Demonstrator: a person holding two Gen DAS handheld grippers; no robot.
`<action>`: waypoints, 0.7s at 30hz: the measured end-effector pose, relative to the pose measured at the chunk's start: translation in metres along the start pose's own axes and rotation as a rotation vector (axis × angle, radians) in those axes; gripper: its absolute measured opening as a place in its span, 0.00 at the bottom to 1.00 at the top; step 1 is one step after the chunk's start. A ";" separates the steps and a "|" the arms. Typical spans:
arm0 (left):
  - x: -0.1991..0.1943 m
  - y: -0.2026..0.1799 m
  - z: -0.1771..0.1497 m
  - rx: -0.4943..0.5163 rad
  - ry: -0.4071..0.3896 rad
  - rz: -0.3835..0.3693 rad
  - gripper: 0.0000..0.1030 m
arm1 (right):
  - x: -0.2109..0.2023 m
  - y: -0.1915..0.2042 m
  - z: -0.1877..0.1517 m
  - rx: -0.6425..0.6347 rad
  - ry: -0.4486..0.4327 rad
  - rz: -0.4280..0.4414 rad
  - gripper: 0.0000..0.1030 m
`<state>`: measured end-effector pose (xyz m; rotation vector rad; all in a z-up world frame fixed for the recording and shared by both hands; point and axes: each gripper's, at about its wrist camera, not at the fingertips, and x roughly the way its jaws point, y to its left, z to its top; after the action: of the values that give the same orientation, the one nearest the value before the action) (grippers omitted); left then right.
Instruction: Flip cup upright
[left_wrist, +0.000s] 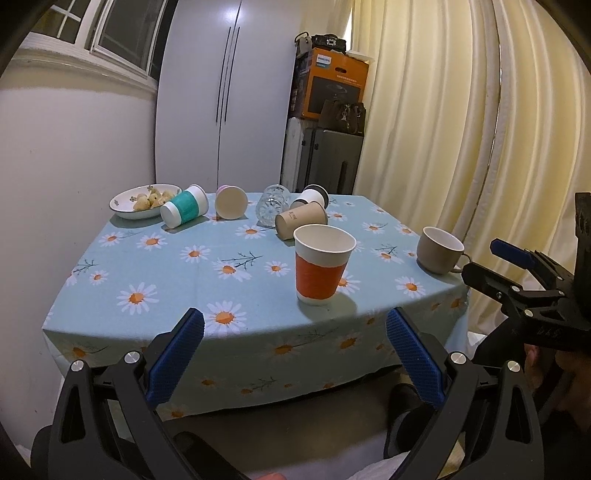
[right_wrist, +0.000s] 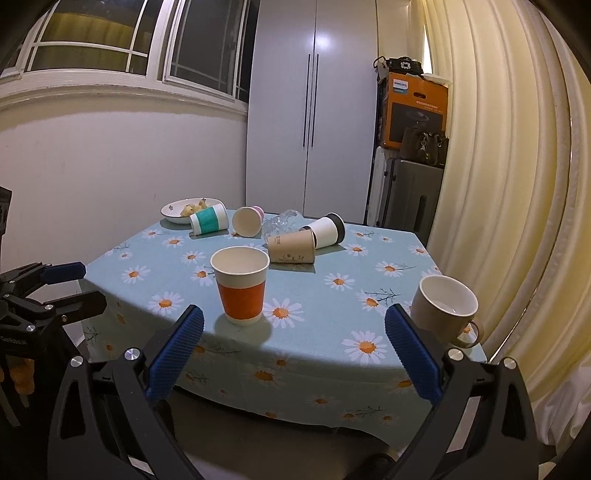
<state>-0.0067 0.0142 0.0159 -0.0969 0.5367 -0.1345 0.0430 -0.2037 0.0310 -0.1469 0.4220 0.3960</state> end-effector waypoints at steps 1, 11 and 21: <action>0.000 0.000 0.000 -0.001 0.001 -0.001 0.94 | 0.000 -0.001 0.000 0.004 0.001 0.000 0.95; 0.002 0.001 -0.001 -0.005 0.012 0.001 0.94 | 0.002 0.000 -0.001 0.000 0.006 -0.002 0.95; 0.002 -0.001 -0.001 -0.002 0.012 -0.002 0.94 | 0.003 0.001 -0.001 -0.006 0.013 -0.001 0.95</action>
<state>-0.0057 0.0133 0.0141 -0.0983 0.5491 -0.1364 0.0448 -0.2018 0.0285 -0.1554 0.4338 0.3956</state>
